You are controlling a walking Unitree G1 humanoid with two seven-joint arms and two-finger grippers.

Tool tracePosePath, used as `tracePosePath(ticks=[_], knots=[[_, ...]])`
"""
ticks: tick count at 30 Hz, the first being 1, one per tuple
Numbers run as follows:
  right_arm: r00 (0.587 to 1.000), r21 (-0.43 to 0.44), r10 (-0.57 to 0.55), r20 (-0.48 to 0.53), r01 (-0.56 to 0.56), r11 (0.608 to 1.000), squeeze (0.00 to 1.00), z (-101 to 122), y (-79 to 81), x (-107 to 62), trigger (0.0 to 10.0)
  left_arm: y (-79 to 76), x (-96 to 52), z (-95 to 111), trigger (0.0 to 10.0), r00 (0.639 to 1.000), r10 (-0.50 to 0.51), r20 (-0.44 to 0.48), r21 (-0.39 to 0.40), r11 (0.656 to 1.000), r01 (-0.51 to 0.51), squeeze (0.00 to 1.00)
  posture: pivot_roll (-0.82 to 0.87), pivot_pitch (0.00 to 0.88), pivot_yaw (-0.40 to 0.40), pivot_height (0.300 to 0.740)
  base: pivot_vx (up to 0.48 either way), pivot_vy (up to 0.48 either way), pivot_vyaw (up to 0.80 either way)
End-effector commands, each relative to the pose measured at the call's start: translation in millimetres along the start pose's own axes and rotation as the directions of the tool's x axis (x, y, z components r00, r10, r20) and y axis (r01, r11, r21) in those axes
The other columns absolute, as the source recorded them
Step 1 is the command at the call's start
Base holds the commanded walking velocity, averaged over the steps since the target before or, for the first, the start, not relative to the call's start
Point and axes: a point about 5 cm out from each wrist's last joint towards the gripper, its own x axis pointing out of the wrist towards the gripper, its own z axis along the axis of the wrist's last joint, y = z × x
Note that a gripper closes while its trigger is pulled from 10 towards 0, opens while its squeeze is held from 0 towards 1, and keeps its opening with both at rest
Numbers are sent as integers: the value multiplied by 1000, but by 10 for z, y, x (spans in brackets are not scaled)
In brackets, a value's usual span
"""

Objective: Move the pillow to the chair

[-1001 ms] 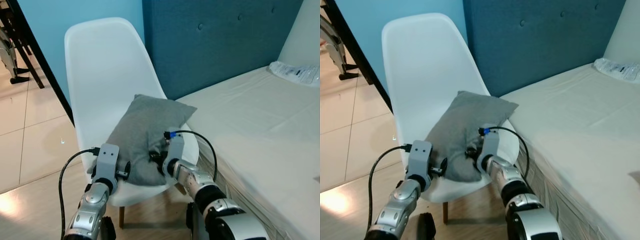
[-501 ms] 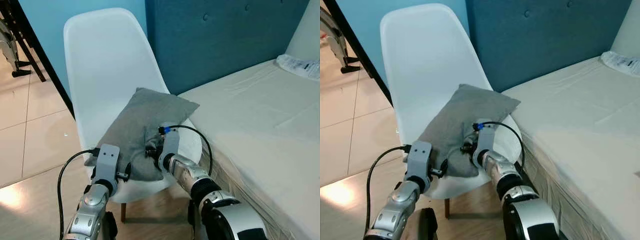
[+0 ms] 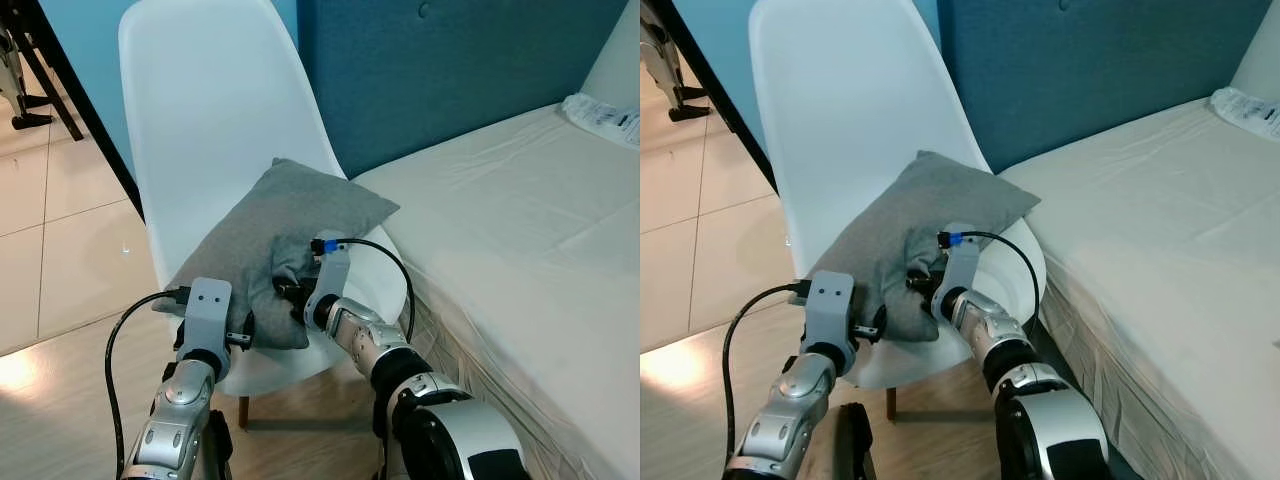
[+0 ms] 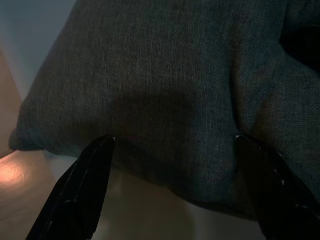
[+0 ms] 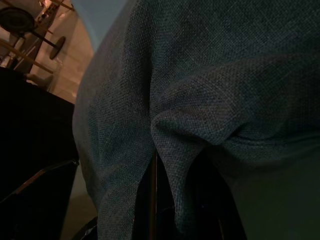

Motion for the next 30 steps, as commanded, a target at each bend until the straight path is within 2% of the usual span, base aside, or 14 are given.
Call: tracePosePath(ticks=[1,2,8,9,15,22,26,30], knots=[[999,-8,43,-10,-43,999,0,-55,136,55,10000,-71,-39,-122,10000,998,-25,-59,-8,1000,25,0,6,276,1,550,0,0,0],[998,3,59,-34,-59,998,0,-147,129,37,10000,-70,-37,-120,10000,998,-22,-60,-10,1000,22,0,-3,284,-1,550,0,0,0],[995,5,85,-48,-85,996,0,-236,130,18,10000,-77,-38,-116,10000,998,-21,-64,-13,1000,20,0,-10,288,-1,550,0,0,0],[995,3,93,-36,-93,996,1000,-244,116,4,10000,-88,-35,-118,10000,998,-23,-66,-15,1000,22,0,-16,290,-1,550,0,0,0],[993,20,116,-4,-116,993,1000,-218,83,-24,10000,-110,-21,-115,10000,997,-28,-67,-17,1000,27,0,-21,284,-2,550,0,0,0],[973,25,229,31,-230,973,1000,-164,89,-88,10000,-117,26,-93,10000,998,-26,-62,-17,1000,25,0,-32,266,-5,550,0,0,0],[954,68,291,66,-296,953,1000,-141,37,-192,10000,-128,63,-67,10000,998,-26,-54,-21,999,24,0,-40,253,-5,550,0,0,0],[939,66,340,45,-342,937,1000,-183,-99,-473,10000,-149,120,-33,10000,999,-32,-42,-25,999,31,0,-72,235,0,550,0,0,0]])
